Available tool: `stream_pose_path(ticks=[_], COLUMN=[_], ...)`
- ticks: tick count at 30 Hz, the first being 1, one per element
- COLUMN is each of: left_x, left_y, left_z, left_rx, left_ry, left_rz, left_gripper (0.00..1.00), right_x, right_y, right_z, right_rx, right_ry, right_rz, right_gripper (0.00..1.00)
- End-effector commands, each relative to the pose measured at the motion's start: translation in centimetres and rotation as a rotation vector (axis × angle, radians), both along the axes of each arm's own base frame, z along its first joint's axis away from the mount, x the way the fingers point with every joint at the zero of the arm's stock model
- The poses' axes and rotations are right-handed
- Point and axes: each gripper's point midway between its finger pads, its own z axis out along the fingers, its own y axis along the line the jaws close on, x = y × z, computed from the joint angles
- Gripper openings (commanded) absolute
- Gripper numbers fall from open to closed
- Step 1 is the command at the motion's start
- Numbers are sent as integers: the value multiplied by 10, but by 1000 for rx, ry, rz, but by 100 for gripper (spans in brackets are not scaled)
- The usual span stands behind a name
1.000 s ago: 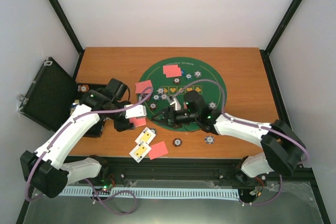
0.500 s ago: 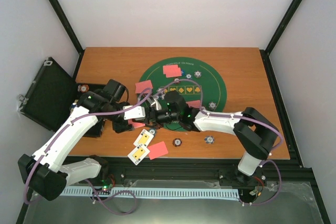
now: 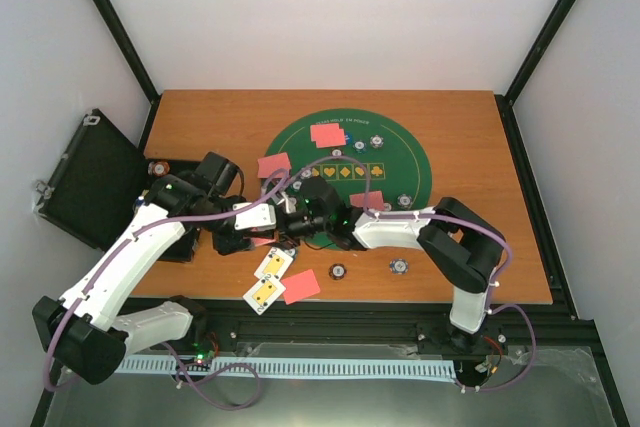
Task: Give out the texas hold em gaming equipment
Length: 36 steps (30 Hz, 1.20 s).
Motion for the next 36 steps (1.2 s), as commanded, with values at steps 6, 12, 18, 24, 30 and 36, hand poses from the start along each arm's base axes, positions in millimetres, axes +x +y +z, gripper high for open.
stream_pose_path(ticks=[6,12,18,24,30,36], left_x=[1,3,4,6,6,6], left_y=[-4,-4,-5,-5,-3,-3], left_z=[22,23,20,17,15,14], left_rx=[-36,-36,-34,-30,-22,-15], left_ry=[-48,-53,-50,-49,-50,-49], left_rz=[-21,-21,-20,-18,-16,-17], left_gripper=[17,17,17,17,17,17], right_x=[13,21,21,20,25,44], right_y=[-46,-60,-67,-73,-83,-124], right_z=[-32,-16,4,18,34,35], right_rx=[-109,-115,-111,-117,-116,-161], right_ry=[9,-29,-56,-81,-103,-125], right_rz=[-67,-93,-109,-122,-140,-198], right_gripper=[58,50,35,13,3,3])
